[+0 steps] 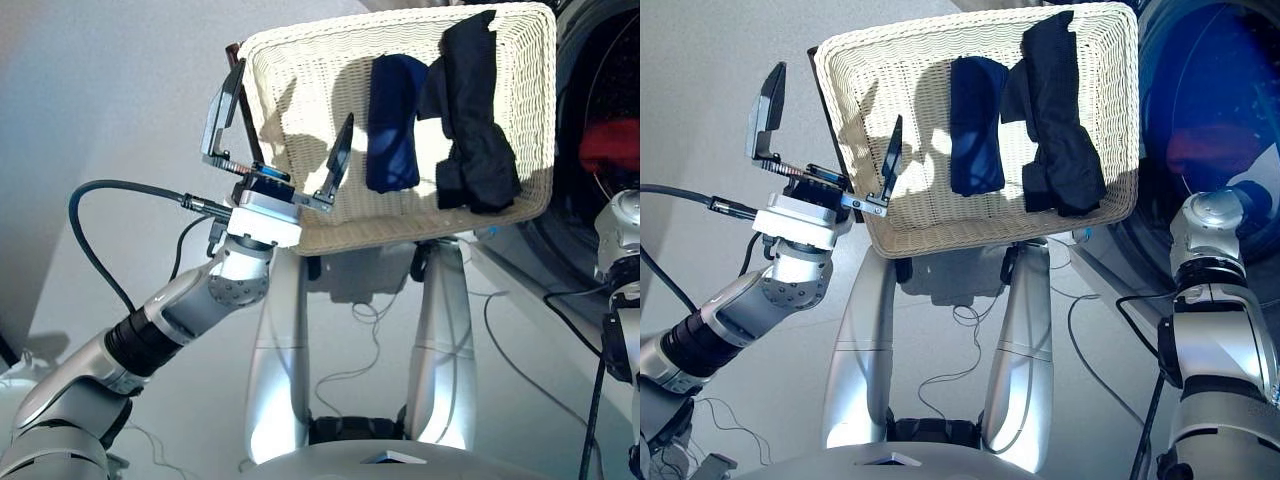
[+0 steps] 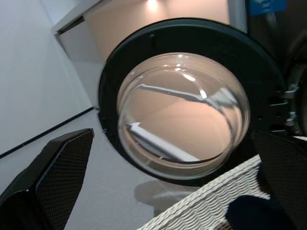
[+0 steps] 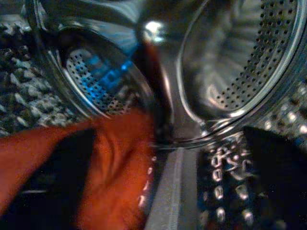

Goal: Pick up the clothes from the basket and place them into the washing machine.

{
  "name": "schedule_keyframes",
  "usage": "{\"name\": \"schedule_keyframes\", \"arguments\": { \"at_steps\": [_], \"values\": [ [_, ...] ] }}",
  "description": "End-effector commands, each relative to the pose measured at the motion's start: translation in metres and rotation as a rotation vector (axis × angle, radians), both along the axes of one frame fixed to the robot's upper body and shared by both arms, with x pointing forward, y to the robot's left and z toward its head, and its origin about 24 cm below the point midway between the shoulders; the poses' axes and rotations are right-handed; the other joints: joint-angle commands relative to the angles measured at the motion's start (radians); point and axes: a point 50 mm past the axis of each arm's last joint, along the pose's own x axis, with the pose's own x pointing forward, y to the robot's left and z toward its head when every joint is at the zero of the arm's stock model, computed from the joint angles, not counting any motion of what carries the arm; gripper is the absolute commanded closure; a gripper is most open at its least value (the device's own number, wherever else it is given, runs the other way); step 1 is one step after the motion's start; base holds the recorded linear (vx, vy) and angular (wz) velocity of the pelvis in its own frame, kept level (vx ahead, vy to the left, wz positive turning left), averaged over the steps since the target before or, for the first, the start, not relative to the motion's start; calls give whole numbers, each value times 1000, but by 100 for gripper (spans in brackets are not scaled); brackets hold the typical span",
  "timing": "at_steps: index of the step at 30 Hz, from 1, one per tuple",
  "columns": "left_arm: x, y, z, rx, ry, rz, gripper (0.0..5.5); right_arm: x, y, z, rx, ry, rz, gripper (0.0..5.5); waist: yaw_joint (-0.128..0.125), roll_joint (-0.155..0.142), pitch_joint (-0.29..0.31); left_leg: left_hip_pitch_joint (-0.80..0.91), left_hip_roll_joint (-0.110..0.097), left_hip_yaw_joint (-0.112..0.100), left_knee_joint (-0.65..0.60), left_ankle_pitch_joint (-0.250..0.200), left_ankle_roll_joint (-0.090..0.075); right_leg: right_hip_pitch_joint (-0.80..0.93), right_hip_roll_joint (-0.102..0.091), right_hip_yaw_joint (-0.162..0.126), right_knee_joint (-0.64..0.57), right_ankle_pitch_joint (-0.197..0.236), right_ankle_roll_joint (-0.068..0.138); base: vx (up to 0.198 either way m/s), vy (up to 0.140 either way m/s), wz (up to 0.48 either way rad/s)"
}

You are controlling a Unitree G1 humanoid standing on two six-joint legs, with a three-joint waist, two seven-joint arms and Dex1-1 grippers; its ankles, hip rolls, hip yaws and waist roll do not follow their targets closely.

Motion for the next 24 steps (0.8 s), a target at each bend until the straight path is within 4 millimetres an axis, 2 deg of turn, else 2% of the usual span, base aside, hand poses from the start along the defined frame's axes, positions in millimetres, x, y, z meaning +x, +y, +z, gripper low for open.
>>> {"name": "schedule_keyframes", "arguments": {
  "at_steps": [1, 3, 7, 12, 15, 16, 18, 22, 23, 24],
  "values": [
    [-18, -8, 14, -98, -63, -91, 0, -3, 21, 4, -60, -151, 78, 0, -34, 32, -16, 76, 3, 31, -87, 13, -4, 49, 36, -24, 18, -74, -62, 0, 0, 0],
    [-17, -7, 12, -112, -49, -81, 0, -2, 46, -2, -55, -213, 164, 0, -45, 26, -16, 80, 7, 33, -86, 12, -3, 52, 40, -22, 19, -76, -63, 0, 0, 0],
    [-13, -8, 7, -153, 6, -90, 0, -6, 83, -3, -47, -327, 296, 0, -56, 14, -16, 90, 9, 44, -89, 9, 0, 56, 44, -16, 17, -76, -64, 0, 0, 0],
    [-9, -23, 1, -216, 134, -204, 0, -12, 119, 6, -146, -373, 459, 0, -71, -3, -16, 98, 11, 45, -95, 11, 0, 61, 45, -17, 21, -79, -67, 0, 0, 0],
    [0, -35, -14, -336, 349, -327, 0, -16, 142, 13, -201, -401, 569, 0, -82, -18, -16, 103, 13, 46, -98, 12, -1, 64, 48, -15, 21, -78, -70, 0, 0, 0],
    [4, -41, -20, -324, 402, -341, 0, -18, 151, 17, -231, -412, 615, 0, -85, -23, -16, 105, 14, 45, -98, 12, -1, 64, 50, -15, 21, -77, -70, 0, 0, 0],
    [12, -51, -26, -208, 390, -284, 0, -21, 165, 28, -286, -448, 682, 0, -93, -37, -16, 108, 18, 47, -93, 7, -2, 66, 52, -12, 22, -78, -68, 0, 0, 0],
    [32, -69, -58, -282, 638, -307, 0, -31, 193, 46, -387, -505, 813, 0, -106, -59, -16, 108, 22, 50, -80, 5, -3, 61, 57, -12, 38, -79, -68, 26, -3, -18],
    [34, -72, -65, -272, 676, -302, 0, -33, 197, 44, -391, -499, 838, 0, -107, -62, -16, 132, 23, 45, -63, -33, -9, 84, 58, -11, 57, -116, -63, 106, -6, -118],
    [39, -76, -73, -291, 733, -300, 0, -34, 202, 48, -418, -504, 855, 0, -109, -64, -16, 132, 24, 46, -64, -32, -9, 84, 58, -12, 57, -115, -64, 108, -2, -94]
  ]
}}
